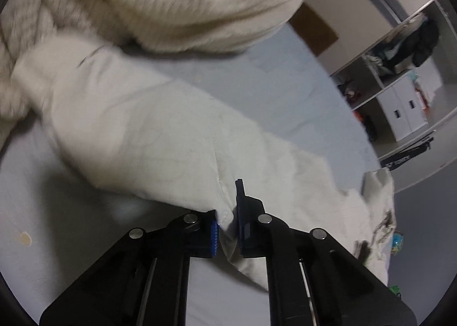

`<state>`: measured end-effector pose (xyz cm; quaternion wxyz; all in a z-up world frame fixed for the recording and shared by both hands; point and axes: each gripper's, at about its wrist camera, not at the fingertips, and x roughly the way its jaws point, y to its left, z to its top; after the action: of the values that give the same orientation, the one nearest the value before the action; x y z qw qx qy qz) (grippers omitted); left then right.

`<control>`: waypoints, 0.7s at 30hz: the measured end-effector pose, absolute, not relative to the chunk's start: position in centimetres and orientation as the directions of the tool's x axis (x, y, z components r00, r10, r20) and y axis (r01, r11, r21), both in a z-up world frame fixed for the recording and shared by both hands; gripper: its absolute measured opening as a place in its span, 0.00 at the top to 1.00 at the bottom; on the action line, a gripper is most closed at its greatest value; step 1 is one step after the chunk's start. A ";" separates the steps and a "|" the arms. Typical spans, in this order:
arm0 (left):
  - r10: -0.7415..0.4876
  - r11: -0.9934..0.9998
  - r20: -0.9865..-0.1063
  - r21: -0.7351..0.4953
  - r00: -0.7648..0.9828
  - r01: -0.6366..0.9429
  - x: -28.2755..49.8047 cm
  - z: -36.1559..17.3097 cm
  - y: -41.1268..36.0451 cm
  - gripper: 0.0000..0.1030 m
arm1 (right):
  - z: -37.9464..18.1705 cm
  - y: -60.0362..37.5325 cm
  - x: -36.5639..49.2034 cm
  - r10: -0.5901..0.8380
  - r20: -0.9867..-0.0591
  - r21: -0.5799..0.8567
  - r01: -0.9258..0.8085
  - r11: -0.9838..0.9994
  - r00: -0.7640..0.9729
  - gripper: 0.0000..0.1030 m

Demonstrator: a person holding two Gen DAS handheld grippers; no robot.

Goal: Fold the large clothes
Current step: 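Grasp the jacket side edge with the left gripper, then fold the held side edge inward toward the zipper with the left gripper, release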

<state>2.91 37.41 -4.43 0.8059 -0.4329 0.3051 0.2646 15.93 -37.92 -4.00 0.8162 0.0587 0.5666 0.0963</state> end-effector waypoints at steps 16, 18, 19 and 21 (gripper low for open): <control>0.126 0.705 -0.607 -0.502 0.785 -0.501 8.8 6.3 27.7 0.91 | -3.6 -39.0 15.4 0.271 -0.892 0.263 -0.073 0.962 0.361 0.30; 0.115 0.735 -0.599 -0.486 0.793 -0.473 9.6 7.5 26.0 0.91 | -3.6 -38.8 15.4 0.266 -0.895 0.255 -0.077 0.964 0.358 0.30; 0.107 0.750 -0.595 -0.478 0.797 -0.457 10.1 8.0 25.2 0.91 | -3.6 -38.8 15.4 0.267 -0.895 0.257 -0.077 0.963 0.358 0.30; 0.093 0.771 -0.587 -0.469 0.805 -0.431 10.8 8.6 23.8 0.91 | -3.6 -38.9 15.3 0.278 -0.891 0.269 -0.075 0.960 0.360 0.30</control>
<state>10.76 23.81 8.57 0.8995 -0.3053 0.2767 0.1454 15.29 -38.92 -3.55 0.8195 0.0914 0.5554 0.1076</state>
